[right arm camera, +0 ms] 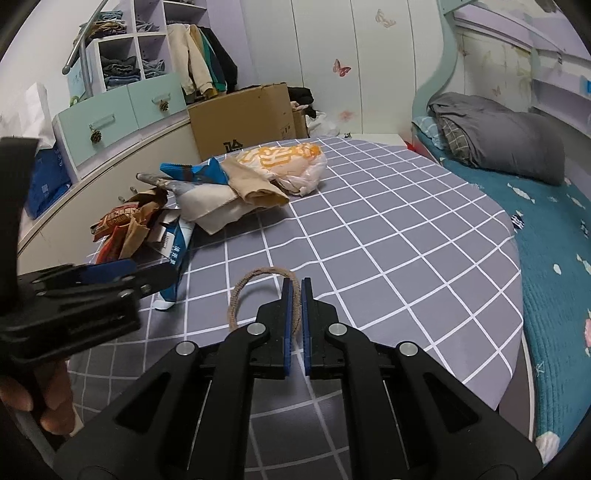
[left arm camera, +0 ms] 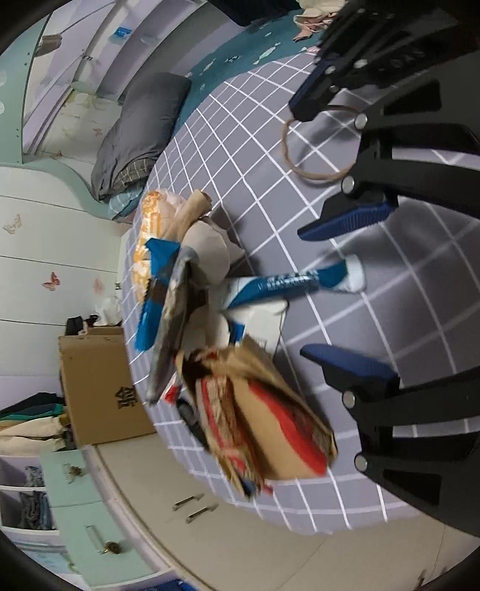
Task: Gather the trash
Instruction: 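Reach the left tool to the blue-and-white toothpaste tube and grasp it, then carry the toothpaste tube with the left tool over the wastebasket and release, then swing both tools back over the table toward the wrapper pile, then grasp the blue snack bag with left tool while right tool grasps beige cloth, then carry both items to the wastebasket and open the left tool to drop the bag, then lower the beige cloth into the wastebasket and open the right tool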
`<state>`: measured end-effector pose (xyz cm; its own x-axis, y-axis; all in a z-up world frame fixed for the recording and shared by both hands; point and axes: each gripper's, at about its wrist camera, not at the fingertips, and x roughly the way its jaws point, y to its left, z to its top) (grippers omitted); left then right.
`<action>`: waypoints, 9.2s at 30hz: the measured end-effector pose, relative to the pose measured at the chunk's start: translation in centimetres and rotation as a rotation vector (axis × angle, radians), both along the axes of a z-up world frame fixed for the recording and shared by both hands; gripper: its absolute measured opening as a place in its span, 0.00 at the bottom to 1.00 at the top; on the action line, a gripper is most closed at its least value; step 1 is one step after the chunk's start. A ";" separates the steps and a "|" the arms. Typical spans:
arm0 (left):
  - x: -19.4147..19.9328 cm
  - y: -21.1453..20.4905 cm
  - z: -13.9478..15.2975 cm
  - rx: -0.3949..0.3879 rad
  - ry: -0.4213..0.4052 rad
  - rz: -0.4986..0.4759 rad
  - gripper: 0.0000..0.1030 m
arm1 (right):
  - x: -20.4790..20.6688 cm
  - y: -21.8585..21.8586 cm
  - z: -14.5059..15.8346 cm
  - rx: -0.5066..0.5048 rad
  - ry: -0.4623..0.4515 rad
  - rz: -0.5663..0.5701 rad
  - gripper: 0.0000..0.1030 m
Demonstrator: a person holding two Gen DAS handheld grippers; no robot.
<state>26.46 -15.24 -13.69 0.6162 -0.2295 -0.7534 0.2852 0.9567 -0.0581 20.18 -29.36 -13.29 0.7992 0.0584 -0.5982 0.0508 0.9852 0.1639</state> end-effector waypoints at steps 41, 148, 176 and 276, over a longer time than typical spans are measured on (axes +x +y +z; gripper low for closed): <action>-9.8 37.5 -9.2 -0.231 0.129 0.601 0.05 | 0.8 37.2 -3.9 -0.057 0.099 0.706 0.05; 6.4 4.3 9.6 -0.061 -0.008 0.025 0.64 | 8.8 2.1 6.8 0.121 -0.072 0.120 0.61; 13.4 -0.3 4.1 -0.046 0.149 0.013 0.03 | 14.6 -0.8 -0.5 0.269 0.130 0.207 0.29; -0.2 49.5 -22.6 -0.294 0.422 0.838 0.57 | 13.2 47.1 -21.0 0.048 0.432 0.700 0.05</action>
